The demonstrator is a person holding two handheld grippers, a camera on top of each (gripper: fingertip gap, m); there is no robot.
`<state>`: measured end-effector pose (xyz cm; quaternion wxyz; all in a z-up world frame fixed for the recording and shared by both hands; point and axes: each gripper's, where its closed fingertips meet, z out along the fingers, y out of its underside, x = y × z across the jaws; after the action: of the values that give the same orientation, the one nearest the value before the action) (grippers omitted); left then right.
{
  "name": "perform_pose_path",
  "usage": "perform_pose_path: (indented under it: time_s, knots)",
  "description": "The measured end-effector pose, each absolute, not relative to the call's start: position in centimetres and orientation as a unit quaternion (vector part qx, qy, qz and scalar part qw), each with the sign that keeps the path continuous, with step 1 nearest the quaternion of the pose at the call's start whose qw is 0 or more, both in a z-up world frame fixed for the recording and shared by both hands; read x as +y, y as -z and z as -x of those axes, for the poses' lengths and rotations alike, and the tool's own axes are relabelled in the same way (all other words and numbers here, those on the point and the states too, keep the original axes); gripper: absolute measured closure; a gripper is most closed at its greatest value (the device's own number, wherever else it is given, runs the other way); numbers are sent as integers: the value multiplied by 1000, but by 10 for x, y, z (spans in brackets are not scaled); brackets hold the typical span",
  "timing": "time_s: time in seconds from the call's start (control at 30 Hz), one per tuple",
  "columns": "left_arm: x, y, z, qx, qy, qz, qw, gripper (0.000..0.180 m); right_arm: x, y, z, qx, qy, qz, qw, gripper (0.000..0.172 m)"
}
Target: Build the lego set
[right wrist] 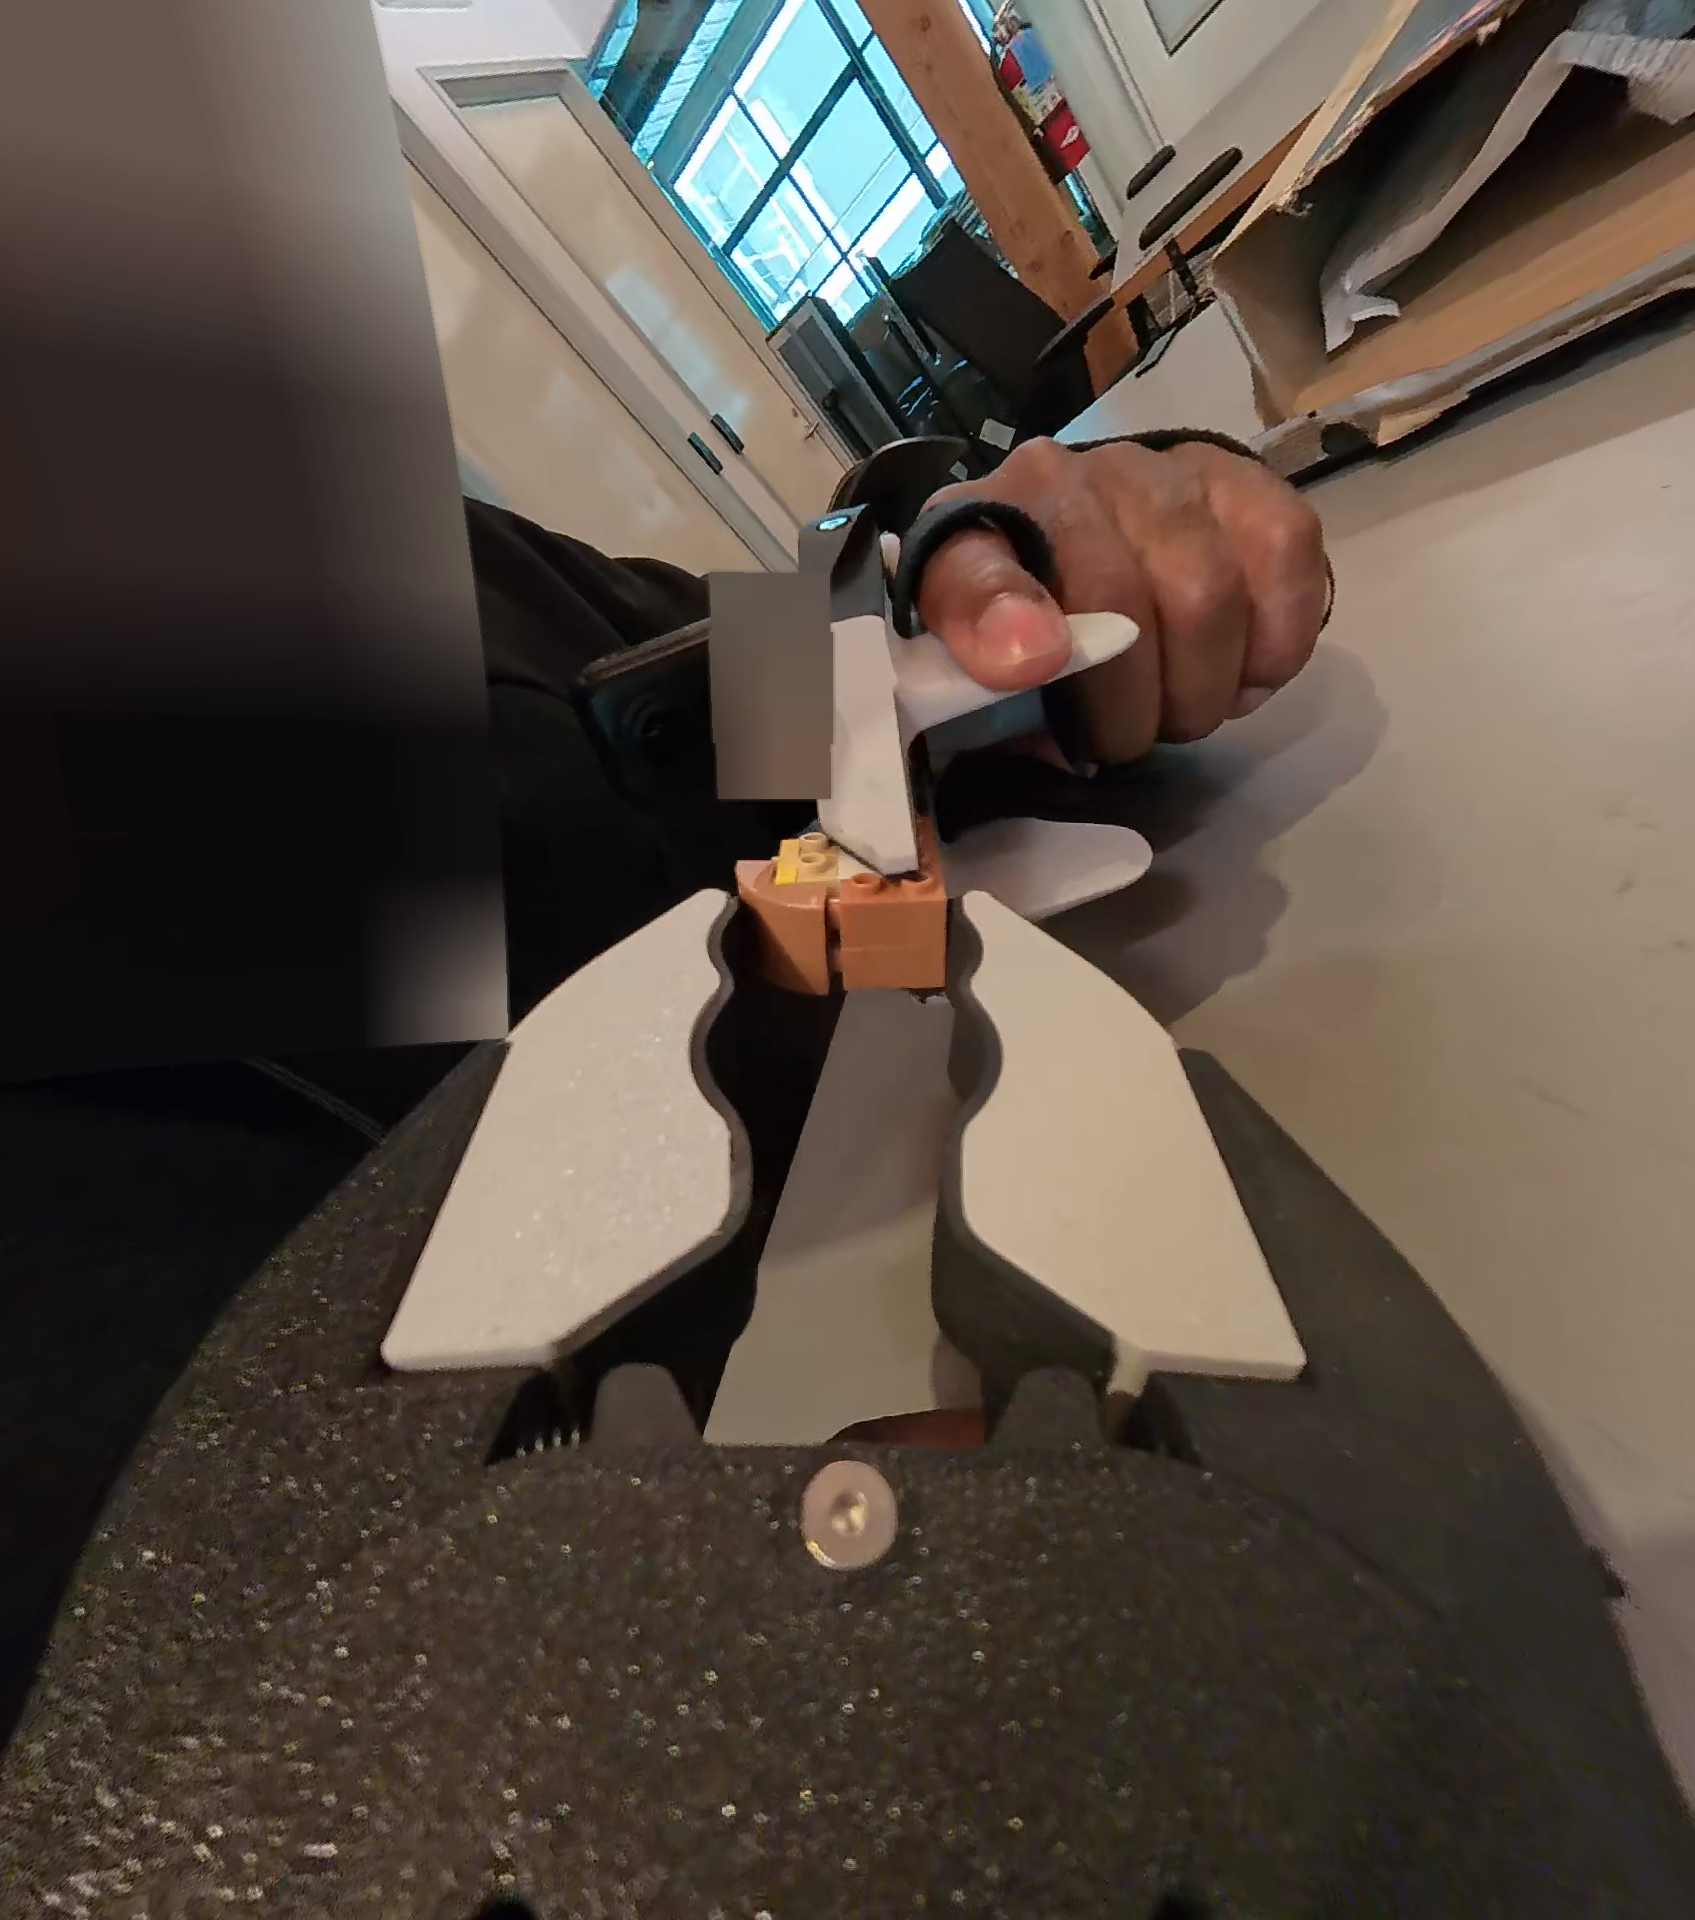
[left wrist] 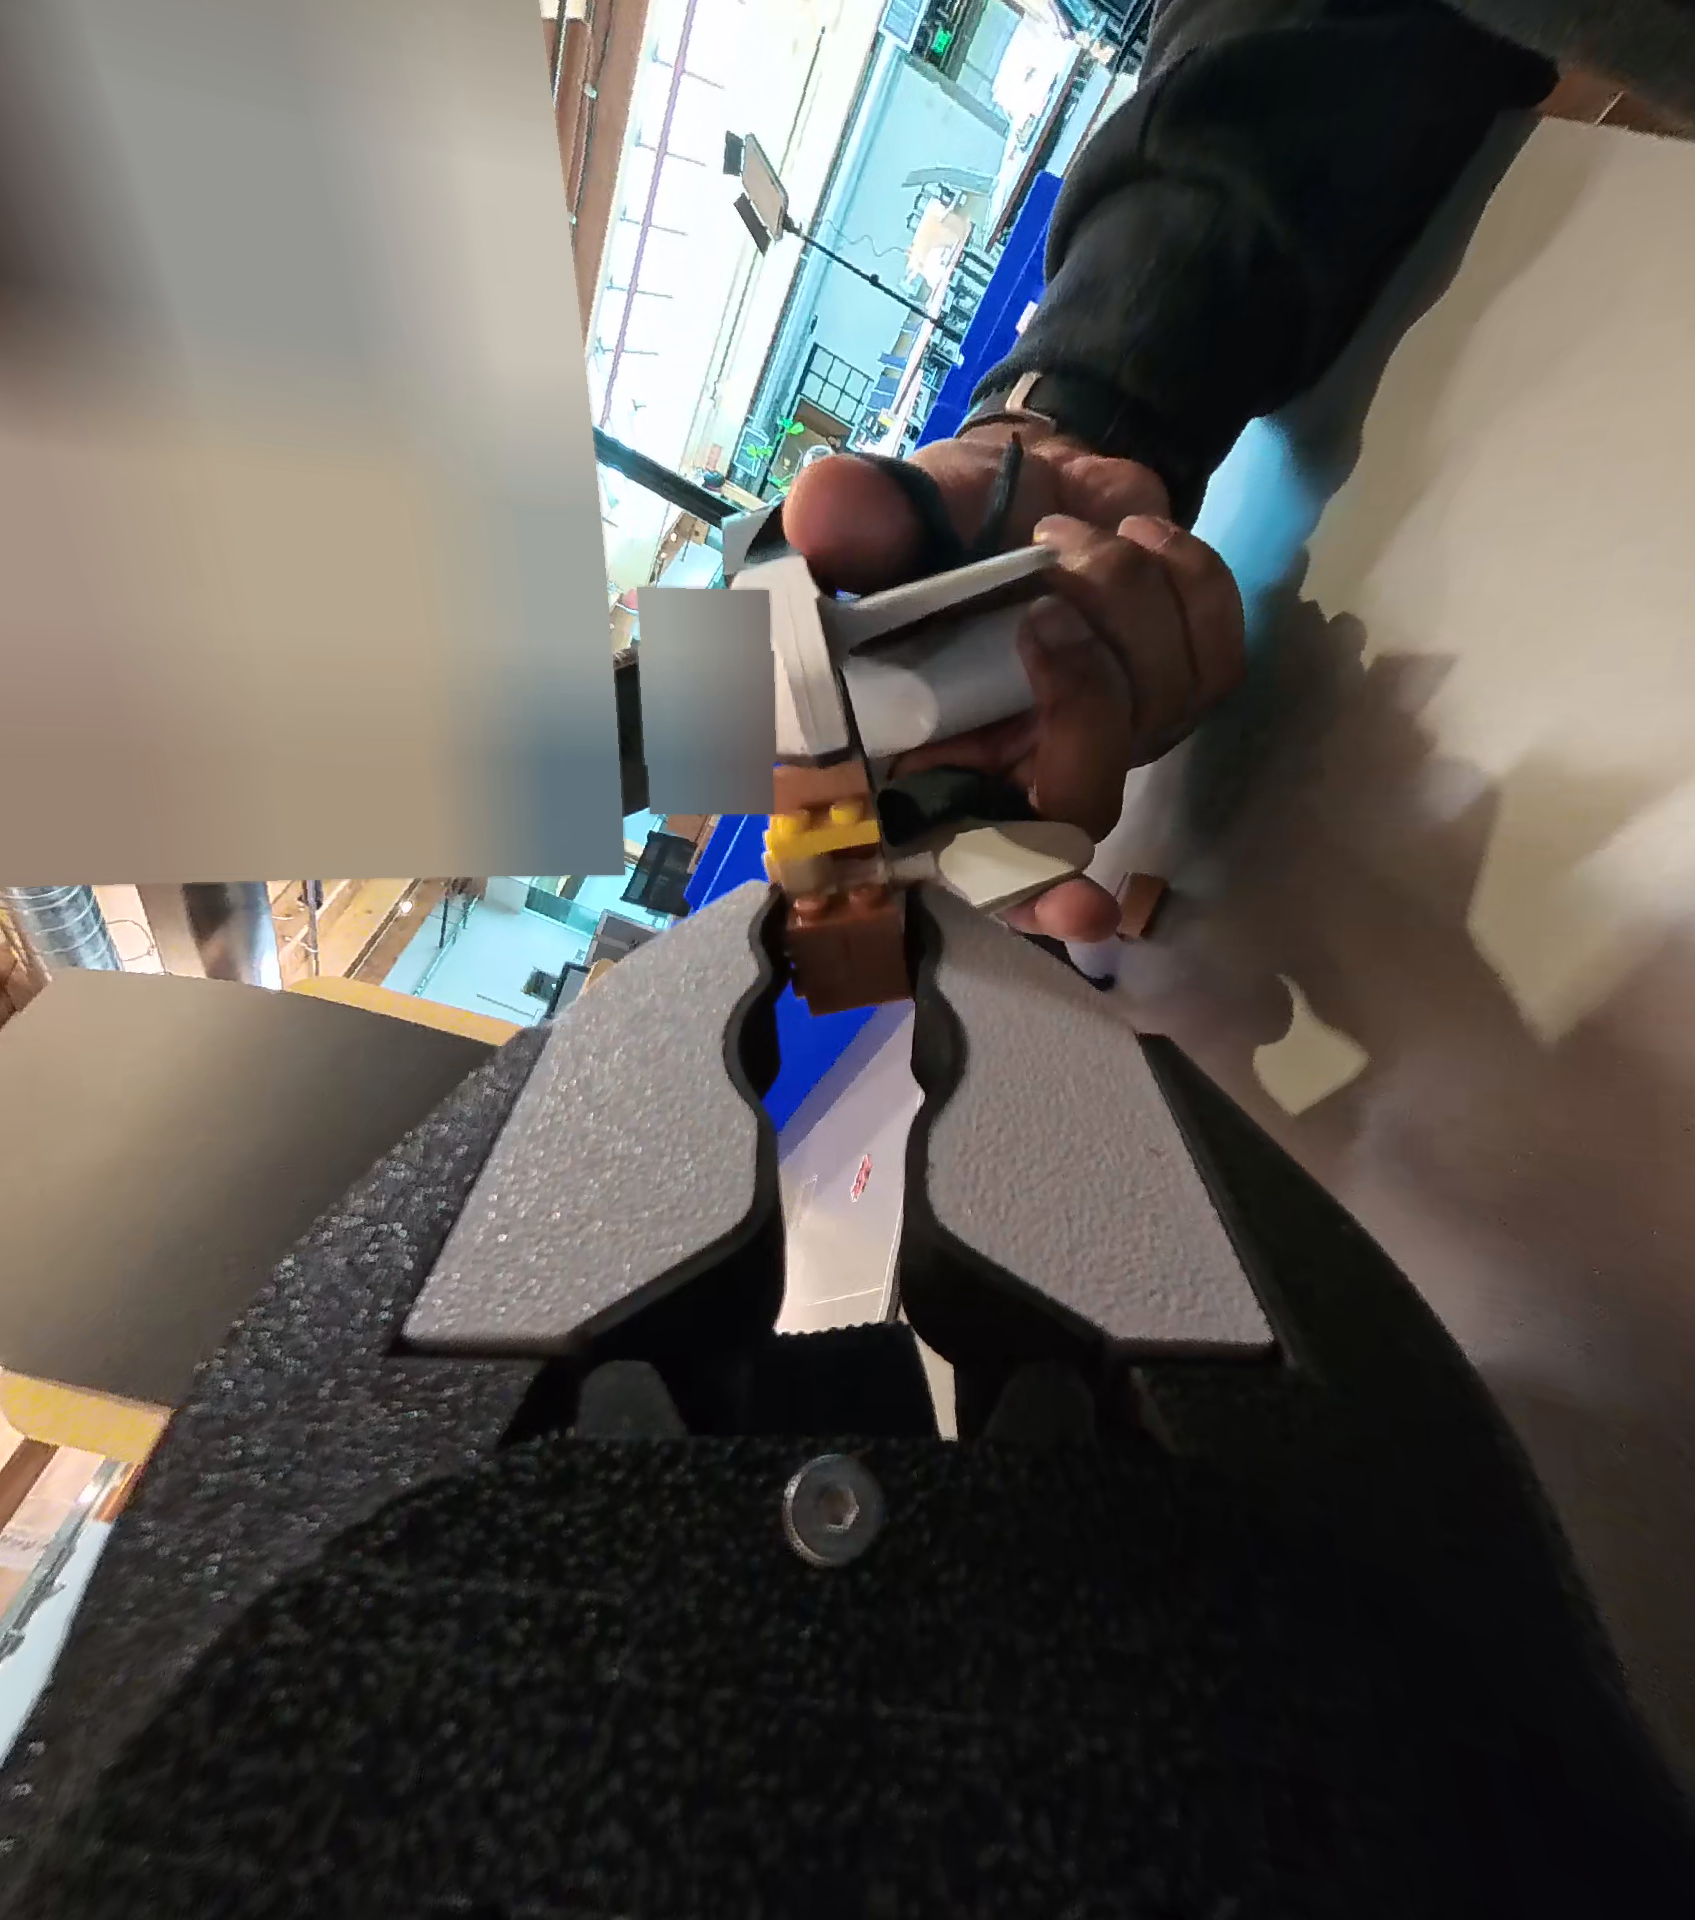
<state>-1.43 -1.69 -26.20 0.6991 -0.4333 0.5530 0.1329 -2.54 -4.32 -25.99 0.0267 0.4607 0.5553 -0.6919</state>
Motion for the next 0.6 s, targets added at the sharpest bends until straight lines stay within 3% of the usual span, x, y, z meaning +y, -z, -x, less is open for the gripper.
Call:
perform_pose_path:
  time_s: [0.6]
  knots:
    - [-32,263,3,583,-107,402,697,159,-57,263,15,596,678,-428,38,137]
